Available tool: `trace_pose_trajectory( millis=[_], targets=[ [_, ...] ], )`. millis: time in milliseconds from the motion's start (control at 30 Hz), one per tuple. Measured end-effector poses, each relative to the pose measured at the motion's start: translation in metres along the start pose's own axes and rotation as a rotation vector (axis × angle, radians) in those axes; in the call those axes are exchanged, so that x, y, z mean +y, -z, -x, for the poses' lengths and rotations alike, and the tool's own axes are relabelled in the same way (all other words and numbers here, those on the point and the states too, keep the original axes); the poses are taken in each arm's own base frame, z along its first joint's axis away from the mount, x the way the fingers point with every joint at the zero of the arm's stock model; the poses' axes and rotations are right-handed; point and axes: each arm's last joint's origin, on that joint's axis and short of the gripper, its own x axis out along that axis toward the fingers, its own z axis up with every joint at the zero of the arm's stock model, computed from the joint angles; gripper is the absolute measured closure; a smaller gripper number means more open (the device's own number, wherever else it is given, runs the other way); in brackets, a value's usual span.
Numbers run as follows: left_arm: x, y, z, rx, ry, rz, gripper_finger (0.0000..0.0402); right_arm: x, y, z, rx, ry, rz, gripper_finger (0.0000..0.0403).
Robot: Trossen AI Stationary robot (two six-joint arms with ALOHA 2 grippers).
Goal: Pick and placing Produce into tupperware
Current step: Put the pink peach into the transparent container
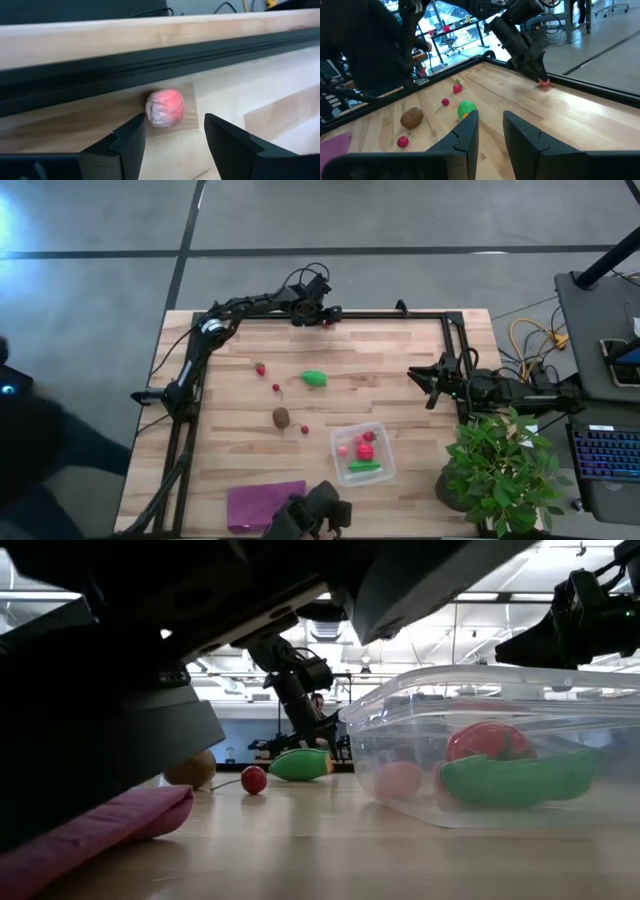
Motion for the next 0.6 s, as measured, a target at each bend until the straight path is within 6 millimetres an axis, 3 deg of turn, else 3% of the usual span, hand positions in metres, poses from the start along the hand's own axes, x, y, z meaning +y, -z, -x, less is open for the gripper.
trace_pose_trajectory(
  millis=[333, 600],
  targets=[
    [0.0012, 0.0002, -0.0022, 0.006, 0.0, 0.006, 0.0218, 0.0, 0.0, 0.0, 0.0, 0.0, 0.0, 0.0328],
    [0.0014, 0.0, -0.0025, 0.005, 0.0, -0.001, 0.0261, 0.0, 0.0, 0.0, 0.0, 0.0, 0.0, 0.0319]
  ],
)
